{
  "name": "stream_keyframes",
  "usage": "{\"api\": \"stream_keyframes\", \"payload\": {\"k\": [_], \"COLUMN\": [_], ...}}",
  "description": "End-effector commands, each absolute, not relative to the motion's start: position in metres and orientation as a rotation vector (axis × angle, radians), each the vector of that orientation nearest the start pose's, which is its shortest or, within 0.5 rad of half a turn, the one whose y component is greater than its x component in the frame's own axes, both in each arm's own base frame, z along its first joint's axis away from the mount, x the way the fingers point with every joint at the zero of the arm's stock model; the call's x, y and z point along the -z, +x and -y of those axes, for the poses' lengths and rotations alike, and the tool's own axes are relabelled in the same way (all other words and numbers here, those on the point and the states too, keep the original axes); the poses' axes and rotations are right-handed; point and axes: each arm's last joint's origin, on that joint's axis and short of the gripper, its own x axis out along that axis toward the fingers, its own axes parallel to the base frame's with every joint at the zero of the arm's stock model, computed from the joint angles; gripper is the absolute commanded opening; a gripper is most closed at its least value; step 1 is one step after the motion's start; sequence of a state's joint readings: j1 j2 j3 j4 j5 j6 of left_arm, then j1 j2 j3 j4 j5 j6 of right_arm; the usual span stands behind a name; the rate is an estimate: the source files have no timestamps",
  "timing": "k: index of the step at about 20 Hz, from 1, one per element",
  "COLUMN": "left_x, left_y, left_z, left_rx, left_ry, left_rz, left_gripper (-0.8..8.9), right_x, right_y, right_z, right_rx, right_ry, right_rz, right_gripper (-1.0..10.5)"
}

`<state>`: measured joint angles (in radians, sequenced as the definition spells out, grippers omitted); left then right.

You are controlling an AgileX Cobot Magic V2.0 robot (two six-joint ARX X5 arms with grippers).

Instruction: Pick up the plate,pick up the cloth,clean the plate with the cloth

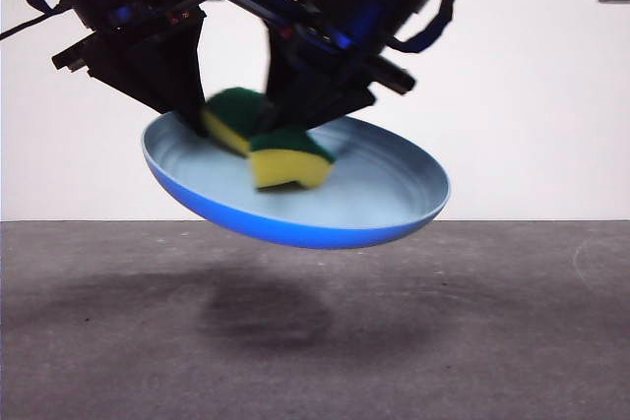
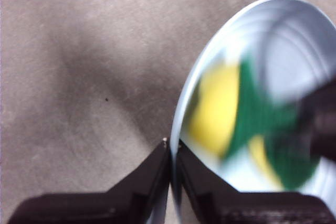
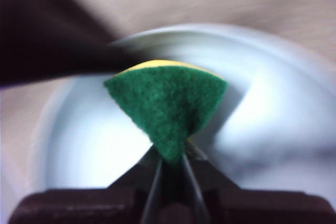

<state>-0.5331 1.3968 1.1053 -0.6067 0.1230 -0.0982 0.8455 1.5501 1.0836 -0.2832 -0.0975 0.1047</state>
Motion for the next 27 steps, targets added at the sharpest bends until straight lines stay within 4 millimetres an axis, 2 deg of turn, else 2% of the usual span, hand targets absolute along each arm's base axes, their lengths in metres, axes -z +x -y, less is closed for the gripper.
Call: {"api": "stream_keyframes", "payload": {"k": [1, 6, 8, 12, 16, 21, 27], "left_x": [-0.274, -0.275, -0.275, -0.275, -0.273, -0.271, -0.273], "left_y": [0.247, 0.252, 0.253, 0.253, 0.251, 0.248, 0.249], "left_z": [0.148, 0.142, 0.139, 0.136, 0.135, 0.134, 0.136], "left_rx": [0.565, 0.582, 0.629, 0.703, 0.705, 0.712, 0.760], "left_ry": [0.078, 0.043, 0.007, -0.043, -0.030, -0.013, -0.039], "left_rz": [-0.917, -0.914, -0.925, -0.948, -0.980, -1.011, -0.991], "left_gripper": [-0.08, -0.08, -0.08, -0.08, -0.08, -0.08, -0.08], "right_x": [-0.238, -0.226, -0.222, -0.221, -0.224, -0.233, -0.243], "right_y": [0.206, 0.188, 0.187, 0.200, 0.215, 0.234, 0.240], "right_z": [-0.258, -0.254, -0.246, -0.229, -0.222, -0.222, -0.235], "right_rx": [-0.889, -0.872, -0.757, -0.486, -0.390, -0.377, -0.630], "right_ry": [-0.218, -0.329, -0.416, -0.531, -0.498, -0.364, -0.180], "right_rz": [-0.824, -0.990, -1.028, -0.974, -0.916, -0.785, -0.710], "right_gripper": [-0.2, -0.2, -0.2, -0.2, -0.2, -0.2, -0.2]}}
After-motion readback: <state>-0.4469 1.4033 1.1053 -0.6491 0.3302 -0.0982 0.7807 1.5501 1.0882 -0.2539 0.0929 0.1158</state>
